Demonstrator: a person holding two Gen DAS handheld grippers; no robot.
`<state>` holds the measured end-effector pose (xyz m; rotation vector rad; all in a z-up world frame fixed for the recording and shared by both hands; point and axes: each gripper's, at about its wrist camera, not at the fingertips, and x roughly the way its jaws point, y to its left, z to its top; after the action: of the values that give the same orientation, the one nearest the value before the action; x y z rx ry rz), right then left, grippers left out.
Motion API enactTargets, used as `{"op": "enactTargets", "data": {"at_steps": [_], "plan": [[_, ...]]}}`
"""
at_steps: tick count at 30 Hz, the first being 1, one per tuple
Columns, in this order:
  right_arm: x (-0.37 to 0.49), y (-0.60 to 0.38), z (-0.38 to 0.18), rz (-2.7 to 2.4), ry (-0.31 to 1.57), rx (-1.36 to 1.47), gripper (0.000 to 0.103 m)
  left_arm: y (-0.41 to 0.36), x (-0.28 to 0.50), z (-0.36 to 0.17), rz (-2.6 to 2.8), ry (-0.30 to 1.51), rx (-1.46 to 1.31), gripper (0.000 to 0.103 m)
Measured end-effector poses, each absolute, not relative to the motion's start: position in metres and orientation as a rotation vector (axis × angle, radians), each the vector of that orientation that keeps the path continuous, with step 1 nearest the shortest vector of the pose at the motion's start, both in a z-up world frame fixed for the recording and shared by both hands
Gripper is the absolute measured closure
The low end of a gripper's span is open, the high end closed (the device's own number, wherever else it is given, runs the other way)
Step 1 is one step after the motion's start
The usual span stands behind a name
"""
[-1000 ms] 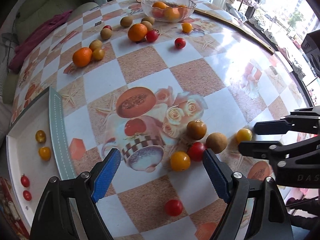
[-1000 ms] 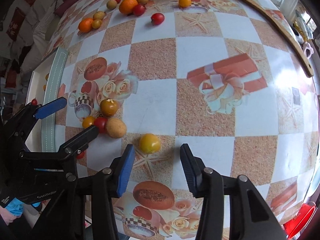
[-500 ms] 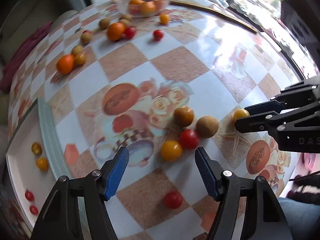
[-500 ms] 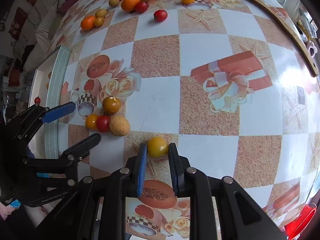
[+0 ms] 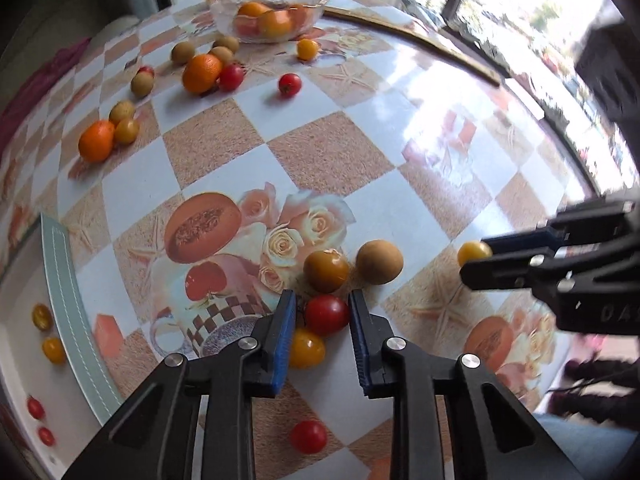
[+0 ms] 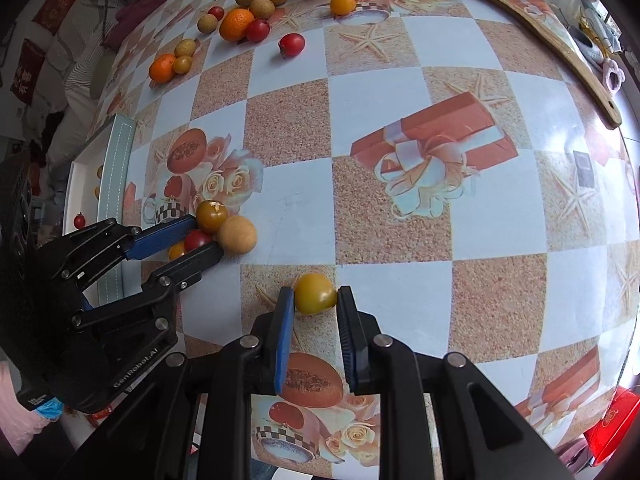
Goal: Organize fruits
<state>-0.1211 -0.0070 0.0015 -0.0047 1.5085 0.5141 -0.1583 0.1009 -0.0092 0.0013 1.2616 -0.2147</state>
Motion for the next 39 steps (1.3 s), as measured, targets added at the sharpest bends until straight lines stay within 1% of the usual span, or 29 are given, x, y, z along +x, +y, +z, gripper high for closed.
{"op": "enactTargets", "data": {"at_steps": [5,17,23,32,39], "plan": [[-0.121,-0.005,0.004,0.515,1.504,0.009,0.080,0.119,-0.161,-0.005,-0.168,1.275,-0.137,0.075],[-0.118,0.009,0.013,0.523,1.486,0.004,0.080,0.143,-0.172,0.000,-0.110,1.249,-0.207,0.075],[-0.119,0.021,0.021,0.542,1.472,-0.011,0.080,0.160,-0.178,0.013,-0.057,1.220,-0.254,0.075],[-0.121,0.056,0.036,0.606,1.445,-0.054,0.080,0.195,-0.198,0.039,0.050,1.152,-0.297,0.075],[-0.128,0.101,0.046,0.691,1.426,-0.108,0.080,0.233,-0.223,0.044,0.137,1.130,-0.342,0.075]]}}
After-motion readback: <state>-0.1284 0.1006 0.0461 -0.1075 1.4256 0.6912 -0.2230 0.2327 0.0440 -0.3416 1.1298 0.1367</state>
